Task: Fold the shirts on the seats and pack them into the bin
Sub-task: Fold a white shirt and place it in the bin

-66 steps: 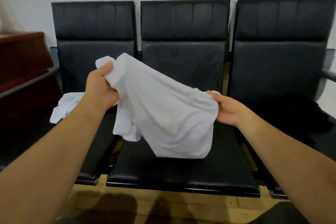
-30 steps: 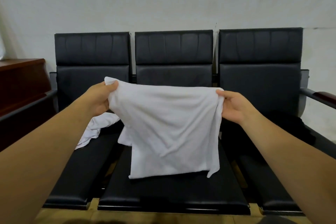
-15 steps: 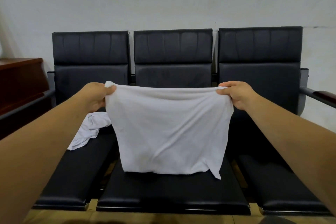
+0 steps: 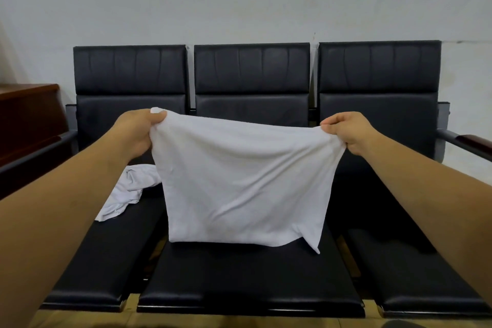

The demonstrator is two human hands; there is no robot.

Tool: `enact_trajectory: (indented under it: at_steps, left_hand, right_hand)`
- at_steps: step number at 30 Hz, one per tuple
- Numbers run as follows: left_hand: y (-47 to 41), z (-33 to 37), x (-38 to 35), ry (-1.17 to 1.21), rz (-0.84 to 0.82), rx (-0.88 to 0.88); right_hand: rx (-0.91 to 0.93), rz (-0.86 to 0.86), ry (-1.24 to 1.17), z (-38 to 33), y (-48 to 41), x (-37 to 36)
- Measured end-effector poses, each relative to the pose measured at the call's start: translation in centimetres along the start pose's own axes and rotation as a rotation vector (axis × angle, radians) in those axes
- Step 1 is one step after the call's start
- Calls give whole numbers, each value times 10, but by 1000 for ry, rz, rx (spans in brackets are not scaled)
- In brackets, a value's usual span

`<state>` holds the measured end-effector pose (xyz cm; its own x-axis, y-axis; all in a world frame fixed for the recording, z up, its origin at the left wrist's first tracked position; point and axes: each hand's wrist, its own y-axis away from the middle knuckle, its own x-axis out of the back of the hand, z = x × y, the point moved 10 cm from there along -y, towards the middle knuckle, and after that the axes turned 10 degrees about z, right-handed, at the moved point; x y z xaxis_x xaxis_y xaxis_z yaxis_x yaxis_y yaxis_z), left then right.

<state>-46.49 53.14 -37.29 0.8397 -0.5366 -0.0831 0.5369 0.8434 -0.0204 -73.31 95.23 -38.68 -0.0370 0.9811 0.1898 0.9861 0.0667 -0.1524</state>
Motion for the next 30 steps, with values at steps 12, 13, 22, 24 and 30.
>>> enact_trajectory:
  at_steps: [12, 13, 22, 24, 30]
  left_hand:
    - [-14, 35, 2, -119, 34, -236]
    - [-17, 33, -3, -151, 2, -232]
    - [-77, 16, -40, -727, 40, -434]
    - [-91, 26, -48, -758, 90, -495]
    - [-115, 79, -64, -497, 163, -580]
  right_hand:
    - [-27, 6, -110, -7, -17, 9]
    - [22, 27, -4, -8, -20, 9]
    - [132, 115, 239, 0, -74, -29]
    - [112, 137, 176, -3, -91, -32]
    - [210, 216, -10, -65, -117, -23]
